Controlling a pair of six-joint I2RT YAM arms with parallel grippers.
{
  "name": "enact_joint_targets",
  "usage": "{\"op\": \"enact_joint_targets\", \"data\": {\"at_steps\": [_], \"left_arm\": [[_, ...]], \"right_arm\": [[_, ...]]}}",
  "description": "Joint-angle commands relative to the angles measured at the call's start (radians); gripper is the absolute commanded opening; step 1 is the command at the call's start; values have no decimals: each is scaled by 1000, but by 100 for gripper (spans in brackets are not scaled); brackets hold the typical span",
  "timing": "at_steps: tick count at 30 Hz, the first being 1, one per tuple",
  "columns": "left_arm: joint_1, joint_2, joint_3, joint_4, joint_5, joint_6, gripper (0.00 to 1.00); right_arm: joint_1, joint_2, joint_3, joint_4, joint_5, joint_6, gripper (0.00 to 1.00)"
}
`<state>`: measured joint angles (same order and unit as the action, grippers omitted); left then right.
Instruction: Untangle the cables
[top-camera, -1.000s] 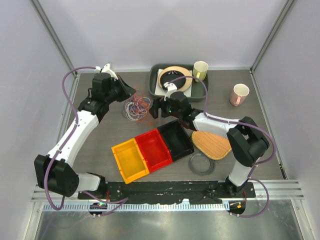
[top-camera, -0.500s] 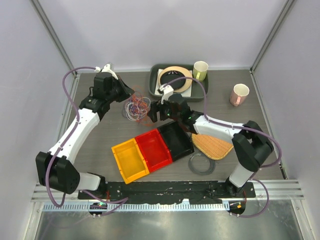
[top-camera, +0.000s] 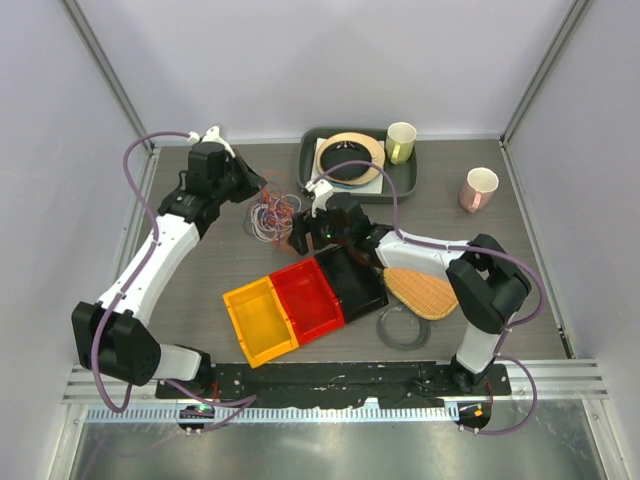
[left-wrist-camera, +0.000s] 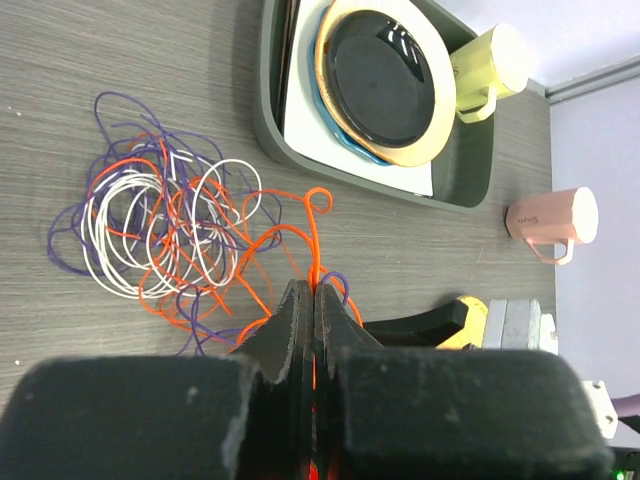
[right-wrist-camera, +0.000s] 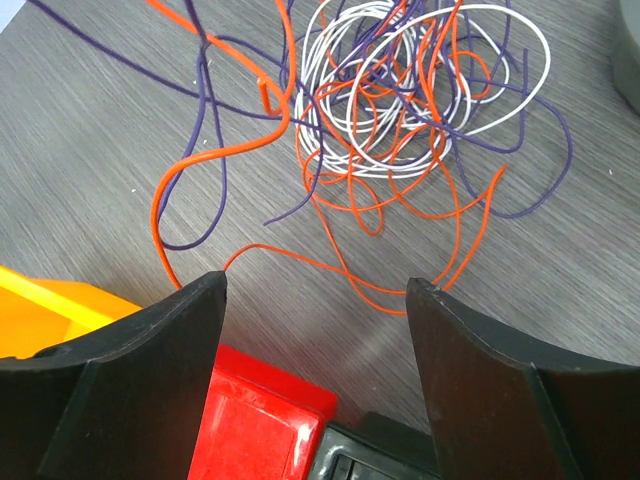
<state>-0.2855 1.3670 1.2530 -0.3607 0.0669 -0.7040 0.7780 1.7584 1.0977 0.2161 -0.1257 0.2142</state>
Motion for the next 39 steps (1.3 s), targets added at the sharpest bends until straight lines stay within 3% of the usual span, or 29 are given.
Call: {"op": "enact_joint_targets", "data": {"at_steps": [1, 7, 12, 20, 23, 25, 27, 28, 29, 30, 32, 33, 39], "left_arm": [[6, 1, 56, -3, -29, 3, 0], [8, 15, 57, 0, -44, -2, 0], [8, 37, 69, -3, -39, -3, 0], [8, 35, 68, -4, -42, -3, 0], [9, 43, 69, -4, -38, -8, 0], [11, 46, 71, -14, -41, -6, 0], [17, 46, 65, -29, -55, -12, 0], [22, 46, 65, -38, -58, -14, 1], [26, 50, 66, -49, -58, -9, 12], [34, 53, 69, -69, -58, -5, 50], [39, 60, 63, -70, -55, 24, 79], [37, 66, 51, -61, -41, 35, 99], [37, 83, 23, -77, 56, 75, 100]], "right_arm": [[20, -72, 19, -3, 65, -12, 78], [30, -195, -13, -80, 340, 31, 78], [49, -185, -6, -70, 210, 4, 78], [49, 24, 129, -63, 189, -13, 77], [49, 78, 166, -55, 147, 8, 68], [49, 93, 166, -20, 165, 11, 42], [49, 69, 168, -23, 217, 19, 1], [50, 52, 169, -27, 265, 14, 1], [49, 33, 174, -35, 290, 5, 1], [49, 12, 185, -58, 320, -12, 1], [49, -40, 241, -99, 424, -32, 1], [46, -56, 264, -141, 458, -50, 1], [29, -148, 382, -170, 629, -84, 1]]}}
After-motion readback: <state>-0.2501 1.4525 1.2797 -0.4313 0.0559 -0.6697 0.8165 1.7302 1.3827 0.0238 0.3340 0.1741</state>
